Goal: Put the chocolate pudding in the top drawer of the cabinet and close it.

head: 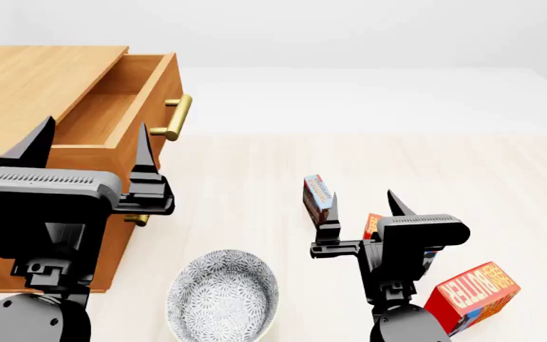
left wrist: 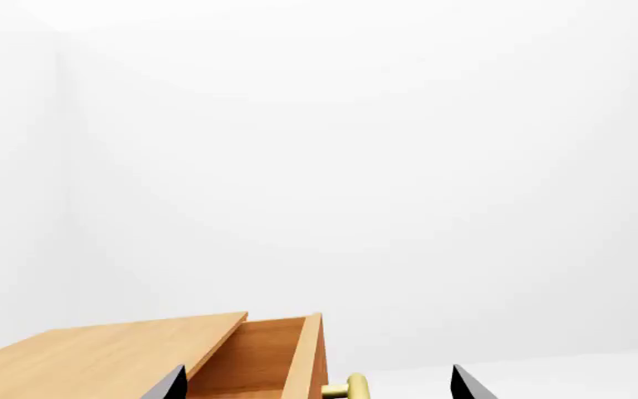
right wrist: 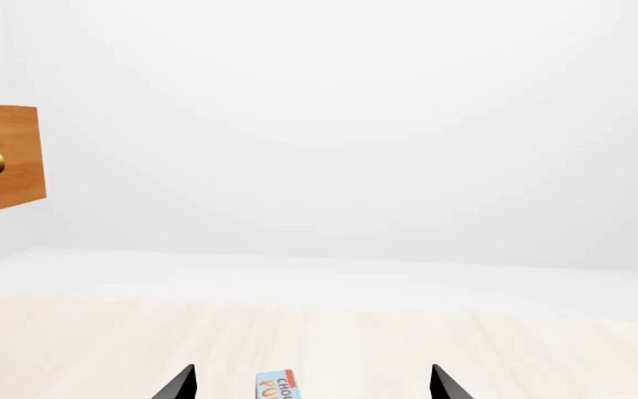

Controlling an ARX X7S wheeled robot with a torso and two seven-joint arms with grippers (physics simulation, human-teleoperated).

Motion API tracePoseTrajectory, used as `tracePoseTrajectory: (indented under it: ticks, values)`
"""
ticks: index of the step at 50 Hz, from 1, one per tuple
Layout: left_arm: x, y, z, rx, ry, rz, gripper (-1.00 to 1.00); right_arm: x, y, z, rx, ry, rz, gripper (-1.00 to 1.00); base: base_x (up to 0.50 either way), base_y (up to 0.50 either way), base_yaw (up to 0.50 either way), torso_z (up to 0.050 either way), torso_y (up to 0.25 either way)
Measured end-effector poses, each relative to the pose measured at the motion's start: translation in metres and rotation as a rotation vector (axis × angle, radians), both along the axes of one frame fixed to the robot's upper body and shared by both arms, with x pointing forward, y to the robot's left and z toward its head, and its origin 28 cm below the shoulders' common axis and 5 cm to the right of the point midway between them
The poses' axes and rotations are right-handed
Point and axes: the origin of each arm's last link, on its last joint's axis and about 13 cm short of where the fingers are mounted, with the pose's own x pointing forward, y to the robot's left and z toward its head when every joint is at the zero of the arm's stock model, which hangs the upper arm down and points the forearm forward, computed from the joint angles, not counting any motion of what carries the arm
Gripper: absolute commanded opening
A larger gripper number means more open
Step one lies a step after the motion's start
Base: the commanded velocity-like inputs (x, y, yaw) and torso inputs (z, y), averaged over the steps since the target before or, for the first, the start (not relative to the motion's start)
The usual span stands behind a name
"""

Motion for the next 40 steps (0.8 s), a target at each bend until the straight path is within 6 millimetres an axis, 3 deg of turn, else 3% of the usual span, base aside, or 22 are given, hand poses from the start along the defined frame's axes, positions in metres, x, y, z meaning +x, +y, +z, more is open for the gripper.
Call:
tracePoseTrajectory:
  ticks: [40]
  values:
    - [0.044, -0.001, 0.075, 0.051, 0.160, -0.057, 1.00, -0.014, -0.015, 0.004, -0.012, 0.006, -0.040, 1.00, 0.00, 0.00, 0.00, 0.000, 0.000]
